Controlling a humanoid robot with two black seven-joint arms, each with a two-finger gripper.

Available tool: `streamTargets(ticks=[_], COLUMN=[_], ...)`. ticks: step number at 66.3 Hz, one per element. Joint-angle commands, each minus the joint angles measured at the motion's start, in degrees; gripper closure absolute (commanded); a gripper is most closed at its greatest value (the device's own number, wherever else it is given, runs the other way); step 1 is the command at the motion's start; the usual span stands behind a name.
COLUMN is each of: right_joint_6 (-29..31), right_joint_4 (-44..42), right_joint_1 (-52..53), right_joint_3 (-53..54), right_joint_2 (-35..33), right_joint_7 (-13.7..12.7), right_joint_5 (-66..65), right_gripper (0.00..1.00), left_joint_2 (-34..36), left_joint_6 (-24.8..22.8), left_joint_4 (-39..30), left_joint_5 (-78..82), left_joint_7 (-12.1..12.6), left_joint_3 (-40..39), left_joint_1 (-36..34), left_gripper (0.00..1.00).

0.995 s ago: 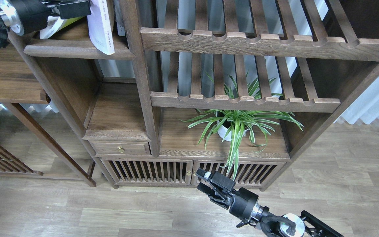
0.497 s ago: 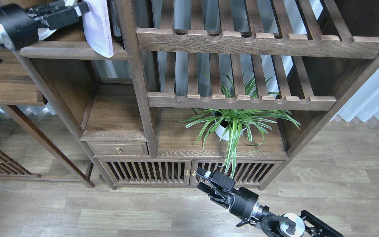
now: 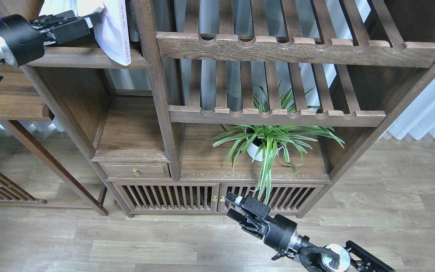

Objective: Organize books on shelf

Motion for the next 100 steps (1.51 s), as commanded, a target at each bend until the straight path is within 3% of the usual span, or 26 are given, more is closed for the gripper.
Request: streamTargets(ticks=[1, 12, 34, 55, 71, 100], right_joint_6=[0.00, 0.00, 0.00, 0.00, 0.00, 0.00], right_joint_4=[0.38, 0.38, 0.47, 0.47, 0.47, 0.47], right_joint_1=[0.00, 0.00, 0.00, -0.18, -0.18, -0.18], right_joint_3=[0.04, 0.92, 0.91, 0.92, 1.00, 1.00], right_joint_2=[-0.03, 0.05, 0.06, -0.12, -0.12, -0.12], right_joint_7=[0.00, 0.00, 0.00, 0.00, 0.00, 0.09], right_joint_5=[0.18, 0.18, 0.18, 0.18, 0.18, 0.18], right_gripper=[0.01, 0.01, 0.01, 0.01, 0.01, 0.01], left_joint_2=[0.00, 0.18, 1.76, 4.57, 5.19, 4.40], left_joint_6=[-0.01, -0.01, -0.01, -0.01, -0.01, -0.01], left_joint_4=[-1.63, -5.50, -8.23, -13.85, -14.38, -14.56], left_joint_5=[-0.02, 0.07, -0.02, -0.02, -0.02, -0.99], left_joint_7=[-0.01, -0.01, -0.01, -0.01, -0.01, -0.01], left_joint_3=[-0.77, -4.19, -5.69, -12.19, -16.50, -17.12], left_joint_1=[1.32, 5.88, 7.29, 14.76, 20.21, 24.52], left_gripper=[0.01, 0.01, 0.01, 0.01, 0.01, 0.01])
